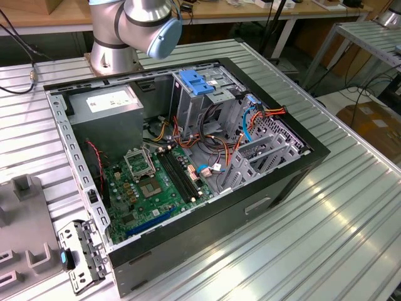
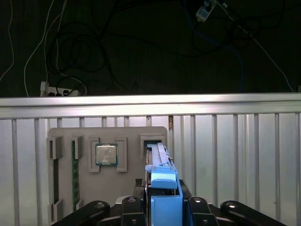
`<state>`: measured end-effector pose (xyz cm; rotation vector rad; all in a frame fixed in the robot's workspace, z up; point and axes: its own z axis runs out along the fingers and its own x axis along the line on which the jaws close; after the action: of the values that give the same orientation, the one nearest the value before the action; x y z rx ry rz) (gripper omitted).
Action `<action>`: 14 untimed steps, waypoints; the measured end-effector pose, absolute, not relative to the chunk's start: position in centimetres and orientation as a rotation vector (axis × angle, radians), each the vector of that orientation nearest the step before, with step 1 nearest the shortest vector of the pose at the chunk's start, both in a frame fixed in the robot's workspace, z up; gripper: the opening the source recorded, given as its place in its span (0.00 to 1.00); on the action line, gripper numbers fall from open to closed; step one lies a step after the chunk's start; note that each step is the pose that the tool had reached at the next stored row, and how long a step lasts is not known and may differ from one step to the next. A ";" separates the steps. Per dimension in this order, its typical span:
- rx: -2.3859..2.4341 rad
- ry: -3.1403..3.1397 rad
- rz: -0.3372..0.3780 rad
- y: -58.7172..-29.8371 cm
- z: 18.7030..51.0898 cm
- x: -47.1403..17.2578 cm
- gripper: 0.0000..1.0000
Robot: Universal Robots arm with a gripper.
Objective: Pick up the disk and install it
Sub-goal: 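Pick up the disk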
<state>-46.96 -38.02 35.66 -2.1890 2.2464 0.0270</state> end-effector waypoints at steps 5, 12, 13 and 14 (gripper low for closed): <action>-2.189 2.246 0.027 -38.0 35.7 -47.0 0.37; -2.189 2.246 0.027 -38.0 36.4 -46.9 0.37; -2.189 2.246 0.027 -38.0 36.6 -46.9 0.37; -2.189 2.246 0.027 -38.0 36.7 -46.9 0.37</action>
<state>-46.95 -38.02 36.69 -2.1890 2.2464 0.0270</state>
